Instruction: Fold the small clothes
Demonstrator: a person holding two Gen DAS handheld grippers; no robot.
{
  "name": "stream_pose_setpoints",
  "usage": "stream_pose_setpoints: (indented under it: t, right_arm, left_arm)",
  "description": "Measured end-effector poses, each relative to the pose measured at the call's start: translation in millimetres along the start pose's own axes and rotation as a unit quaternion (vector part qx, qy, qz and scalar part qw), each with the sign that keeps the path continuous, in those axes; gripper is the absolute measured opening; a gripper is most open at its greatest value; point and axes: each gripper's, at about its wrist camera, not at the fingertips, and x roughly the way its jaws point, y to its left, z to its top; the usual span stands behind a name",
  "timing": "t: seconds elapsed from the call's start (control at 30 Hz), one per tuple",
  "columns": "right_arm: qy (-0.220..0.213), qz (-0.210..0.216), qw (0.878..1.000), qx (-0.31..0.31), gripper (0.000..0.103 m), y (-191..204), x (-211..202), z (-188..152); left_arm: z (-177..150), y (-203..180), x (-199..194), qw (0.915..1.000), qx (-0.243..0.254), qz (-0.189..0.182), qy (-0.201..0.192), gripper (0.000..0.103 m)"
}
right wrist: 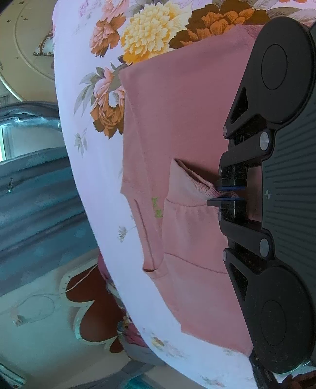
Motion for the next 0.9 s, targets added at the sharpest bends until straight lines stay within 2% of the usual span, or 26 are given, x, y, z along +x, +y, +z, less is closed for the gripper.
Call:
stream_pose_setpoints:
  t: [0.13,0.2,0.23,0.27,0.3,0.33,0.37,0.43,0.47,0.57,0.63,0.73,0.83,0.9]
  right_arm:
    - [0.020,-0.010,1.000,0.006,0.005,-3,11,-4]
    - [0.022,-0.027,0.999,0.002,0.007,-5,10,-5]
    - [0.021,-0.045,0.999,-0.001,0.034,-5,5,-5]
    - [0.009,-0.067,0.998,-0.004,0.047,-5,-4,-6]
    - [-0.014,-0.078,0.997,-0.012,0.052,-3,-15,-5]
    - [-0.031,-0.068,0.997,-0.022,0.051,1,-24,-4]
    - [-0.029,-0.055,0.998,-0.031,0.051,8,-26,-3]
    - [-0.021,-0.037,0.996,-0.074,0.026,32,-17,-3]
    - [-0.011,-0.031,0.995,-0.092,0.024,45,-9,-5]
    - [0.020,-0.012,0.991,-0.132,0.024,72,17,-18]
    - [0.039,-0.039,0.989,-0.138,0.024,66,27,-28]
    - [0.031,-0.009,0.997,-0.074,0.024,46,16,-24]
    - [-0.023,-0.009,0.997,-0.076,0.024,54,9,-4]
    - [-0.020,-0.017,0.998,-0.058,0.024,59,23,11]
  left_arm:
    - [0,0,-1,1.0000,0.001,0.001,-0.001,0.015]
    - [-3,4,-10,1.0000,-0.004,-0.001,-0.008,0.039]
    - [-6,8,-22,0.9996,-0.011,0.002,-0.026,0.041]
    - [-6,9,-33,0.9987,-0.014,-0.004,-0.048,0.041]
    - [-5,7,-40,0.9978,-0.014,-0.016,-0.062,0.041]
    - [-1,1,-42,0.9975,-0.009,-0.022,-0.066,0.041]
    - [2,-7,-38,0.9973,-0.003,-0.031,-0.066,0.041]
    - [9,-29,-20,0.9973,0.000,-0.052,-0.053,0.041]
    - [11,-37,-10,0.9975,-0.001,-0.056,-0.042,0.041]
    - [11,-49,17,0.9992,-0.002,-0.038,-0.011,0.041]
    - [8,-40,21,0.9980,-0.033,-0.051,-0.016,0.041]
    - [16,-36,22,0.9974,-0.036,-0.063,0.002,0.043]
    - [31,-38,32,0.9973,-0.027,-0.069,-0.002,0.052]
    - [47,-46,44,0.9972,-0.015,-0.073,-0.005,0.052]
